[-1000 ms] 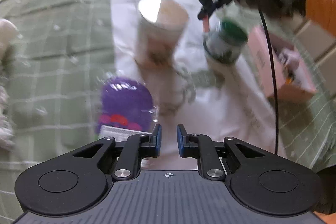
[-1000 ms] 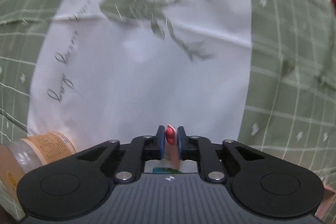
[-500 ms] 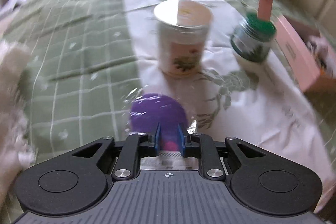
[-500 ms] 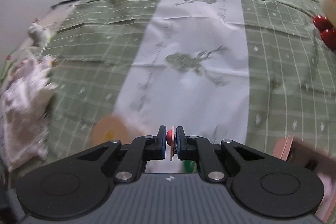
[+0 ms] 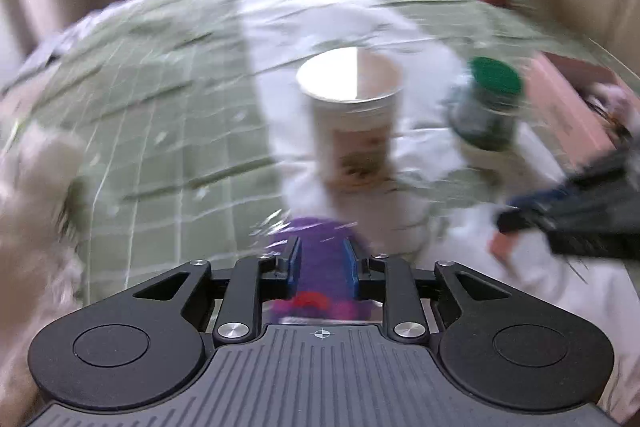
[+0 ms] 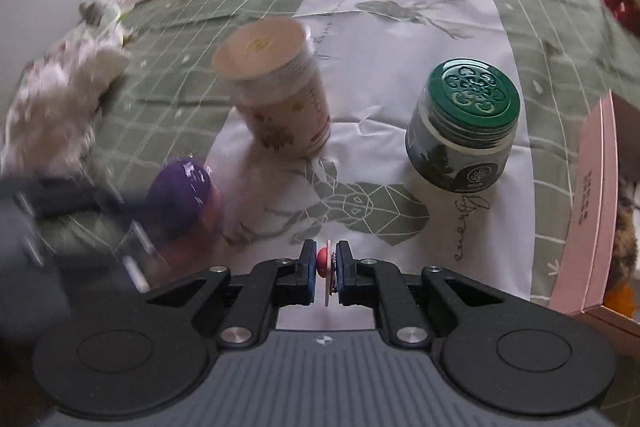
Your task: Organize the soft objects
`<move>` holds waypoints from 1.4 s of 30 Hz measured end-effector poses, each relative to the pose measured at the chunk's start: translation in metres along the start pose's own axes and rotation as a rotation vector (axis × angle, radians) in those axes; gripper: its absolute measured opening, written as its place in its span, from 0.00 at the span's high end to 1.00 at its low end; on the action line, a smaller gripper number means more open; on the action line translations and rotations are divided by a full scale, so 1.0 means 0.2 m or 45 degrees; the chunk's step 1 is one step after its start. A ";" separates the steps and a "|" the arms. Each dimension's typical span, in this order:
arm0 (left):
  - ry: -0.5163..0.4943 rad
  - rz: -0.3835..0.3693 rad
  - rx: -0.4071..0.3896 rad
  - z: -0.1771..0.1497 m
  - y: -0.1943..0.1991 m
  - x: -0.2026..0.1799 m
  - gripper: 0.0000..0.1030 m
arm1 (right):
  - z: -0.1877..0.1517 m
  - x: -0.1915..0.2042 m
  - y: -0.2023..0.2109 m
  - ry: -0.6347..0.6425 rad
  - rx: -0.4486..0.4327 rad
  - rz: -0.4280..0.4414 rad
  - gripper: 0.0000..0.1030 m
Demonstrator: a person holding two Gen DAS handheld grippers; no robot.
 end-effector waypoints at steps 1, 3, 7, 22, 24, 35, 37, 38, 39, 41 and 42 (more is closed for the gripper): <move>0.025 0.003 0.033 -0.01 -0.03 0.02 0.75 | -0.01 0.00 0.00 0.013 -0.011 -0.008 0.90; -0.023 0.015 0.080 -0.03 -0.08 0.01 0.75 | -0.05 0.02 0.01 0.027 -0.022 -0.023 0.84; -0.130 -0.013 0.072 -0.03 -0.13 -0.08 0.74 | -0.14 0.02 0.03 0.036 -0.010 -0.071 0.59; -0.243 -0.012 0.037 -0.05 -0.06 -0.12 0.18 | -0.30 -0.05 0.03 -0.084 0.106 -0.104 0.57; -0.187 0.043 0.069 -0.06 -0.06 -0.06 0.17 | -0.30 -0.04 0.04 -0.073 0.095 -0.108 0.57; 0.033 -0.130 0.131 -0.07 -0.22 0.01 0.17 | -0.24 0.02 0.05 0.052 -0.058 -0.213 0.52; 0.053 -0.141 0.113 -0.08 -0.22 0.03 0.17 | -0.21 0.01 0.02 0.034 -0.065 -0.230 0.52; 0.046 -0.150 0.098 -0.08 -0.20 0.03 0.18 | -0.21 0.01 0.00 0.025 -0.066 -0.236 0.52; 0.032 -0.154 0.088 -0.07 -0.19 0.03 0.21 | -0.20 0.00 -0.02 0.021 -0.069 -0.245 0.52; 0.006 -0.166 0.079 -0.08 -0.17 0.03 0.25 | -0.19 -0.01 -0.06 0.021 -0.081 -0.270 0.52; 0.003 -0.177 0.077 -0.08 -0.15 0.03 0.25 | -0.19 -0.02 -0.08 0.022 -0.084 -0.287 0.52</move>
Point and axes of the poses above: each gripper's, at about its wrist camera, not at the fingertips, and y roughly against the way its jaws point, x to its left, z to its top, the point moved 5 cm from there along -y, roughly the way its jaws point, and after that the axes turned 15 degrees about -z, right-handed, at the moved point
